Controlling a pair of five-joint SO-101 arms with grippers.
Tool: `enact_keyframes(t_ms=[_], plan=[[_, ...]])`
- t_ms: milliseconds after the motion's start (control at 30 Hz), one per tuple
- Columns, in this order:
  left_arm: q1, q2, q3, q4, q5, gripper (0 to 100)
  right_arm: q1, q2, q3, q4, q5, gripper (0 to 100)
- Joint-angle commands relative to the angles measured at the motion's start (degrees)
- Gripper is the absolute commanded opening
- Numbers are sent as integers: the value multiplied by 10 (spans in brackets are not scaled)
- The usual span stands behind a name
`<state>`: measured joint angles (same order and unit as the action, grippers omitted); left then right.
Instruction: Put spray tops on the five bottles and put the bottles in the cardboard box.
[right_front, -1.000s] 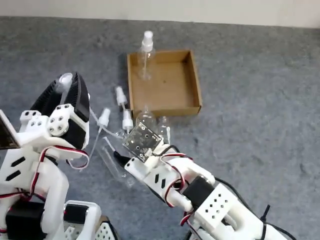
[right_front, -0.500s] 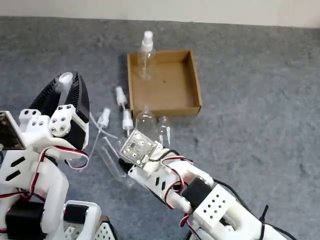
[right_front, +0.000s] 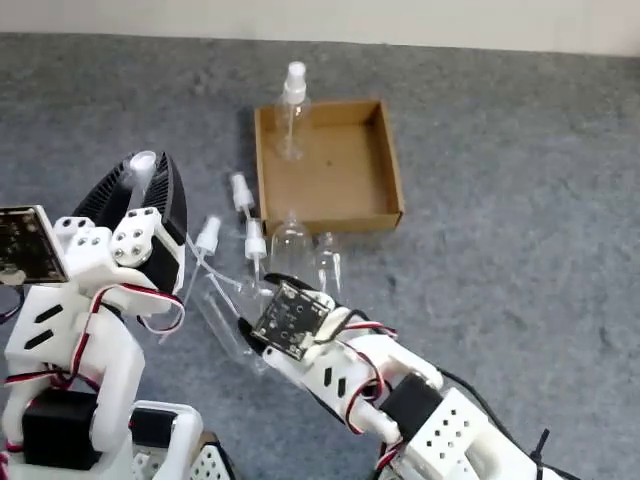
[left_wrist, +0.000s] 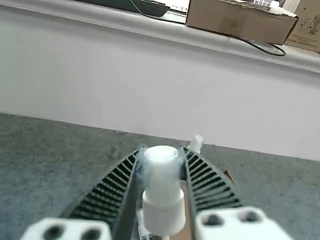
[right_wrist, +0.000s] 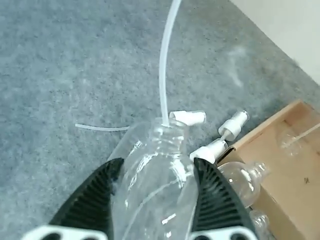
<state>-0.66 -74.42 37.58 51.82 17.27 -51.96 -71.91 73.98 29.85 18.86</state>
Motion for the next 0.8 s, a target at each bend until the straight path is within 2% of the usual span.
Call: enact_keyframes(t_ms=[0,233,333,467,600,767], plan=[[51,1,-6,4,-1,4,-3,-17,-4,-16,6,4],[103,1,-1,48,-1,4,0,-19,-6,-16,1,4],[104,1,20,58,-1,4,2,-22,-7,-15,-48,4],[125,1,88,58,-2,4,45,-22,-8,-15,-99,4],[167,1,124,58,-5,4,59,-22,-8,-15,-99,4],[176,1,167,44,-6,4,62,-22,-10,-16,-101,4]])
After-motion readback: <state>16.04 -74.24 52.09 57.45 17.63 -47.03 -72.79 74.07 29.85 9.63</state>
